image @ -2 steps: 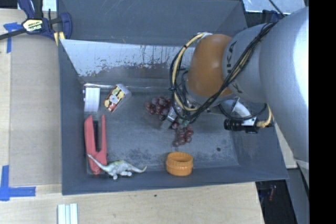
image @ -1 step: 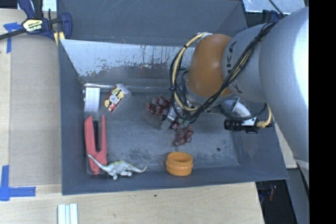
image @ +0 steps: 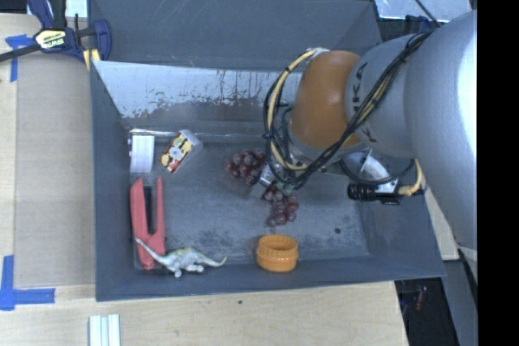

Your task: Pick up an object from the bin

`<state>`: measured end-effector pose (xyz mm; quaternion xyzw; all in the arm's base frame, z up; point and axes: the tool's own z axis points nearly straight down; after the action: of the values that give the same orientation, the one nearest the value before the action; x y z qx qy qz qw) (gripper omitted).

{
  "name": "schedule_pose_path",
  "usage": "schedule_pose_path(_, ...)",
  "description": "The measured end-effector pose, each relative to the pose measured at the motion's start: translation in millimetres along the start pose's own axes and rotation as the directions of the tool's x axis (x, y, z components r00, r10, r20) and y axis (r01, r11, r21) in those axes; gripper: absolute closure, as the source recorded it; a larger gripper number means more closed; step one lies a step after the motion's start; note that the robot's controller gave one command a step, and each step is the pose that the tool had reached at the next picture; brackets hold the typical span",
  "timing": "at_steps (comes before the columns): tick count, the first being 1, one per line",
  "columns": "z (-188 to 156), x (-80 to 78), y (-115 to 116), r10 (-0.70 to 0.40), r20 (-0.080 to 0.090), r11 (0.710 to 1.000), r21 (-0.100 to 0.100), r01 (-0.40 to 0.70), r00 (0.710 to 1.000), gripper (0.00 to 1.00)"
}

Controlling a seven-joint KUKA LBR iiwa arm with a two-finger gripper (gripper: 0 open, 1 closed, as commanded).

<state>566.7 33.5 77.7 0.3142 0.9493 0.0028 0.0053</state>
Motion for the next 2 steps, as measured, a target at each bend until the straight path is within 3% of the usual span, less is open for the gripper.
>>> schedule_pose_path(2, -24, -1.4, 0, -0.001, 0.004, 1.000, -0.002, 0.001, 1.000, 1.00)
